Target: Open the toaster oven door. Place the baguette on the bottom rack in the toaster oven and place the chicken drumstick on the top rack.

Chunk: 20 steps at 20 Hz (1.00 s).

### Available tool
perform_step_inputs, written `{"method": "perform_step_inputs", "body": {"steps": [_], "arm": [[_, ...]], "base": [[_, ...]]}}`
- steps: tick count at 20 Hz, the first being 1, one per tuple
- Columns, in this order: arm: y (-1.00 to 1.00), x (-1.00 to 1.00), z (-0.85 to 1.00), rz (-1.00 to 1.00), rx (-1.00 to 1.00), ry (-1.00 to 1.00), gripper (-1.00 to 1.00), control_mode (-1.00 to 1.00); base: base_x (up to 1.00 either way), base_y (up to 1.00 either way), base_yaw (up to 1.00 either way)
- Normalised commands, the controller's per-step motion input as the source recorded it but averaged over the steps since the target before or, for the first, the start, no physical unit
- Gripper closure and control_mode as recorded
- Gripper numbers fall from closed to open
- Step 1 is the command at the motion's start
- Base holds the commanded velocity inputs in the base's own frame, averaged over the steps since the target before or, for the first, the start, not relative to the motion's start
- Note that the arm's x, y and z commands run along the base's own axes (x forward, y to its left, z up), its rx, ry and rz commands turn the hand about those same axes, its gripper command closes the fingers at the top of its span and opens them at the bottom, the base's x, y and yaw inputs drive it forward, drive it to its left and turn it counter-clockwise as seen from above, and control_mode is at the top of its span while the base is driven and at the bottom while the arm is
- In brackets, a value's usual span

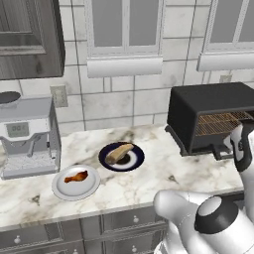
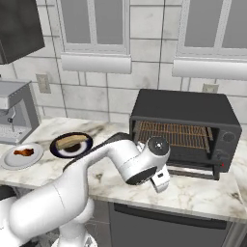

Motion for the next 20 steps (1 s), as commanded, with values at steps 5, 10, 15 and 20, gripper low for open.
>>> {"method": "perform_step_inputs", "body": {"steps": [5, 10, 15, 20], "arm": [[-0.06, -0.31, 0.17, 0.09, -0.06, 0.05, 1.00, -1.00], [-0.05, 0.00, 1.00, 0.00, 0.08, -0.06, 1.00, -1.00], [0.01, 0.64, 0.91, 0.00, 0.04, -0.01, -1.00, -1.00], [-0.07, 0.90, -0.56, 0.01, -0.02, 0.01, -1.00, -1.00]], "base": [[0.00, 0.00, 0.00], [0.00, 0.00, 0.00], [0.00, 0.00, 0.00], [0.00, 0.00, 0.00]]}}
